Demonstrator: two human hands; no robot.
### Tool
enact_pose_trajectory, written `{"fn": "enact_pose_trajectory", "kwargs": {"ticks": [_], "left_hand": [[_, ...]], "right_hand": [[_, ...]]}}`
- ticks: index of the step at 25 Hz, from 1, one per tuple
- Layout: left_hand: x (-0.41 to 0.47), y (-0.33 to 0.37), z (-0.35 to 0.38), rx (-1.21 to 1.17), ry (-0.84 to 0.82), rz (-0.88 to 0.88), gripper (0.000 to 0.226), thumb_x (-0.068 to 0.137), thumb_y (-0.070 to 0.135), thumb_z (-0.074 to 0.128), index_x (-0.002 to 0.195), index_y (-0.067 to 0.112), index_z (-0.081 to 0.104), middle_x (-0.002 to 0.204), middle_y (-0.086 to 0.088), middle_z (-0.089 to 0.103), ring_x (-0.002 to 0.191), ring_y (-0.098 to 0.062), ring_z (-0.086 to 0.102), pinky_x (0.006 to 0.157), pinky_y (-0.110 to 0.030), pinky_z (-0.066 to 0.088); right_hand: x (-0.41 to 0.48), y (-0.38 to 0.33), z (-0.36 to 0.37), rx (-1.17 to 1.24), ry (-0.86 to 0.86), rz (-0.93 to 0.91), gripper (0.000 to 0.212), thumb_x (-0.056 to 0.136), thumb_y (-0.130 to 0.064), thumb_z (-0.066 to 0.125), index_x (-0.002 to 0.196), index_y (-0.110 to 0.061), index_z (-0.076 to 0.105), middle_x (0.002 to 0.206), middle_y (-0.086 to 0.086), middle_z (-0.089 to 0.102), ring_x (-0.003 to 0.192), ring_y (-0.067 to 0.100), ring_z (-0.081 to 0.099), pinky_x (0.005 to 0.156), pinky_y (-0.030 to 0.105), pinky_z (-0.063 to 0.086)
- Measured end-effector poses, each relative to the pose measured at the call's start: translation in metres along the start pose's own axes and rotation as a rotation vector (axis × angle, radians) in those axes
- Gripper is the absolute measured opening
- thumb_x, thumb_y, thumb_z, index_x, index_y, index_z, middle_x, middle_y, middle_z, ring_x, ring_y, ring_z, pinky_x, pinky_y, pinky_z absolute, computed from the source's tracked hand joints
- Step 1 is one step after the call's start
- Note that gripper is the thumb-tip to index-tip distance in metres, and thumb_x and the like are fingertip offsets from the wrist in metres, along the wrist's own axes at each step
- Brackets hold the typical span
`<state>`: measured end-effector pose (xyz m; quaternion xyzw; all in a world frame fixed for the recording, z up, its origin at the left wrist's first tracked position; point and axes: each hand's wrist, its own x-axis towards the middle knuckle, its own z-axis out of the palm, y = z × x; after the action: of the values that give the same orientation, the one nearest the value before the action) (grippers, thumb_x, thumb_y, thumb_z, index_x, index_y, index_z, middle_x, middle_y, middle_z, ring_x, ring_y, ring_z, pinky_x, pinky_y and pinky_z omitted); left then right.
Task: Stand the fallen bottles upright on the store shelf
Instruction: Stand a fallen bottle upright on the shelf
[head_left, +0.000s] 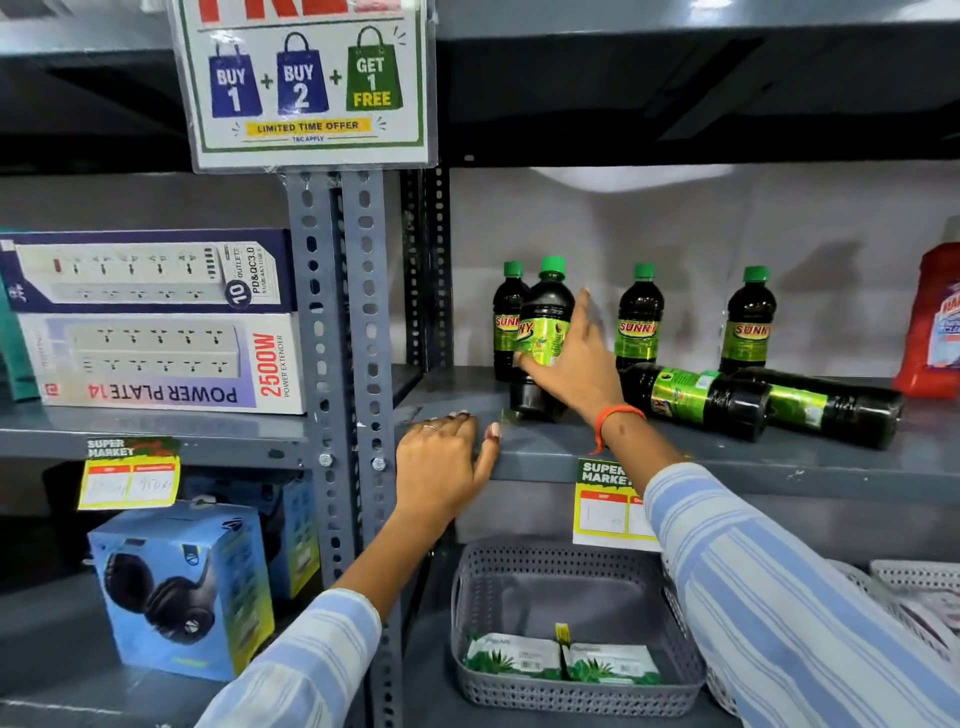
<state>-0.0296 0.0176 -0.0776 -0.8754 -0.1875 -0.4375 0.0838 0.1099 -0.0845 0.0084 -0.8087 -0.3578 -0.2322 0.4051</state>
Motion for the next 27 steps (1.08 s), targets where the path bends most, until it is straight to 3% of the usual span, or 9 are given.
{"fn": "enact_pose_trajectory", "kwargs": {"ticks": [5, 9, 16, 20, 22, 24, 27], "left_hand": [[0.0, 0.001, -0.001, 0.0, 0.016, -0.014, 0.056, 0.092, 0.044, 0.021, 0.078, 0.013, 0.065, 0.077, -0.006, 0.071, 0.072, -0.026, 0.065, 0.064, -0.034, 0.044], [-0.002, 0.002, -0.001, -0.004, 0.039, -0.005, 0.056, 0.092, 0.044, 0.022, 0.082, 0.012, 0.067, 0.081, -0.006, 0.073, 0.074, -0.026, 0.066, 0.066, -0.034, 0.046], [-0.001, 0.002, 0.001, -0.013, 0.095, -0.006, 0.05, 0.091, 0.04, 0.031, 0.079, 0.01, 0.069, 0.077, -0.007, 0.074, 0.069, -0.027, 0.067, 0.063, -0.034, 0.049], [-0.001, 0.003, 0.002, -0.008, 0.115, -0.004, 0.047, 0.09, 0.038, 0.034, 0.076, 0.01, 0.069, 0.074, -0.006, 0.074, 0.066, -0.025, 0.067, 0.061, -0.033, 0.048], [-0.002, 0.003, 0.003, -0.017, 0.109, -0.012, 0.048, 0.091, 0.039, 0.033, 0.077, 0.01, 0.069, 0.074, -0.006, 0.073, 0.066, -0.026, 0.067, 0.061, -0.033, 0.048], [-0.002, 0.003, 0.003, -0.03, 0.107, -0.016, 0.048, 0.091, 0.039, 0.032, 0.077, 0.01, 0.068, 0.074, -0.005, 0.073, 0.067, -0.025, 0.066, 0.062, -0.034, 0.047], [-0.002, 0.003, 0.003, -0.036, 0.116, -0.019, 0.047, 0.091, 0.038, 0.032, 0.075, 0.011, 0.067, 0.072, -0.004, 0.072, 0.066, -0.024, 0.066, 0.061, -0.034, 0.047]], "right_hand": [[-0.013, 0.002, 0.009, -0.04, 0.129, -0.053, 0.117, 0.072, -0.059, 0.069, 0.152, -0.01, -0.001, 0.142, 0.021, 0.038, 0.116, 0.045, 0.053, 0.085, 0.054, 0.052], [-0.018, -0.001, 0.018, -0.174, 0.13, -0.076, 0.122, 0.066, -0.067, 0.067, 0.151, -0.009, 0.002, 0.129, 0.017, 0.045, 0.096, 0.039, 0.063, 0.071, 0.049, 0.054], [-0.011, 0.006, 0.025, -0.076, -0.021, 0.107, 0.132, 0.056, -0.063, 0.077, 0.149, -0.005, 0.004, 0.133, 0.023, 0.047, 0.117, 0.042, 0.053, 0.09, 0.046, 0.048], [-0.008, 0.014, 0.026, 0.251, -0.123, 0.138, 0.122, 0.065, -0.034, 0.083, 0.15, -0.007, 0.0, 0.134, 0.02, 0.055, 0.123, 0.035, 0.052, 0.099, 0.037, 0.042], [-0.007, 0.017, 0.027, 0.391, -0.212, 0.17, 0.107, 0.066, -0.024, 0.082, 0.148, -0.006, 0.015, 0.13, 0.017, 0.057, 0.119, 0.027, 0.054, 0.097, 0.033, 0.041], [-0.006, 0.016, 0.029, 0.398, -0.261, 0.154, 0.089, 0.059, -0.031, 0.086, 0.131, -0.008, 0.04, 0.125, 0.014, 0.06, 0.115, 0.024, 0.055, 0.098, 0.035, 0.046], [-0.006, 0.011, 0.033, 0.307, -0.247, 0.152, 0.092, 0.051, -0.044, 0.089, 0.124, -0.008, 0.044, 0.122, 0.013, 0.056, 0.117, 0.026, 0.052, 0.1, 0.043, 0.046]]}}
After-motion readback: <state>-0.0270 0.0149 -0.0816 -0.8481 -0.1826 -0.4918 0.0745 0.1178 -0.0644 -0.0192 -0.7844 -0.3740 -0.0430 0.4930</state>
